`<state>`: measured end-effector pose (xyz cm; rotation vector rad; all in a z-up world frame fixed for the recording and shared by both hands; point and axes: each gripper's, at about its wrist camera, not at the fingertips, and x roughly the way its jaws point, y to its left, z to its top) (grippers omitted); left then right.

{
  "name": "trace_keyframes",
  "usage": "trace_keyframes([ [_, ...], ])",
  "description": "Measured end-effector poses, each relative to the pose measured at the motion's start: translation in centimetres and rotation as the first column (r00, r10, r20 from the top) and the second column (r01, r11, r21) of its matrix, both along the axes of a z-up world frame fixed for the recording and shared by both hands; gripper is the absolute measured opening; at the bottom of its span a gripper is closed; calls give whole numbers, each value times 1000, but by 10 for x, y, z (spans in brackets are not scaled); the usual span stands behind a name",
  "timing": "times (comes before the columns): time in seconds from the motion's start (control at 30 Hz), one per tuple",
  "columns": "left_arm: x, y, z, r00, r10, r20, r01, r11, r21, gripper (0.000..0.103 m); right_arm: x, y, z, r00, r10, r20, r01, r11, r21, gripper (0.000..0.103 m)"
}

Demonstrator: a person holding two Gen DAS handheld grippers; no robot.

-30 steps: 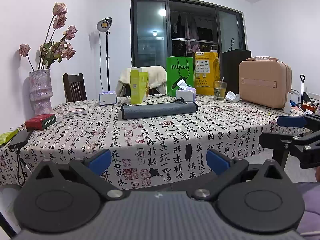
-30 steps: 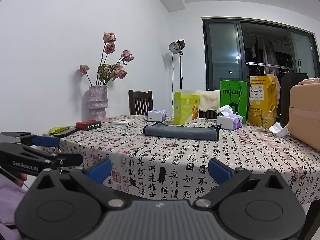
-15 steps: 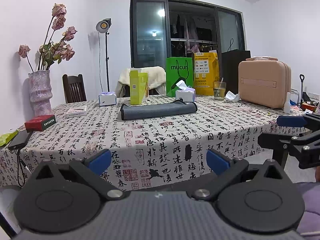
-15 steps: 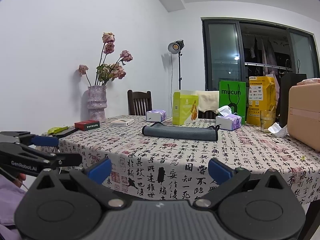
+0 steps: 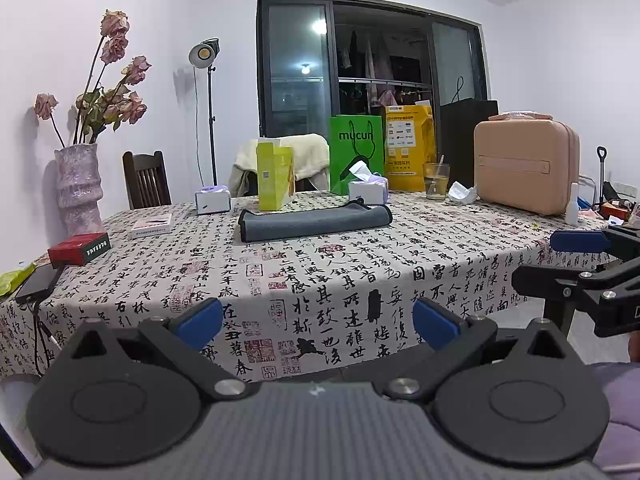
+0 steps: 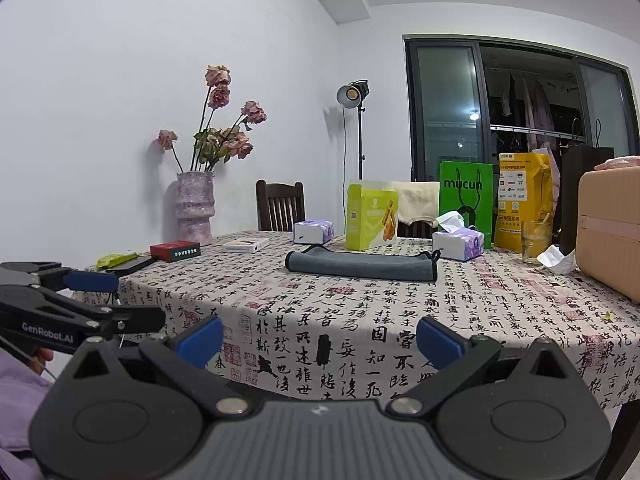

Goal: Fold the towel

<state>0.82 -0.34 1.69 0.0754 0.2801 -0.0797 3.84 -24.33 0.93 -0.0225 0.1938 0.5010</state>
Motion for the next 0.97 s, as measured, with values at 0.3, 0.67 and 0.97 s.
trace_keyframes([
  [0.3,0,-1,0,1000,2,0,-2,1000,0,103,0,1,0,1000,-1,1,1,1000,1,103],
  [0.67,-2,3,2,1000,7,16,-7,1000,6,103,0,2,-1,1000,-1,-2,1,1000,2,103],
  [0.97,-2,7,1,1000,-2,9,2,1000,-5,103,0,2,-2,1000,0,0,0,1000,0,103],
])
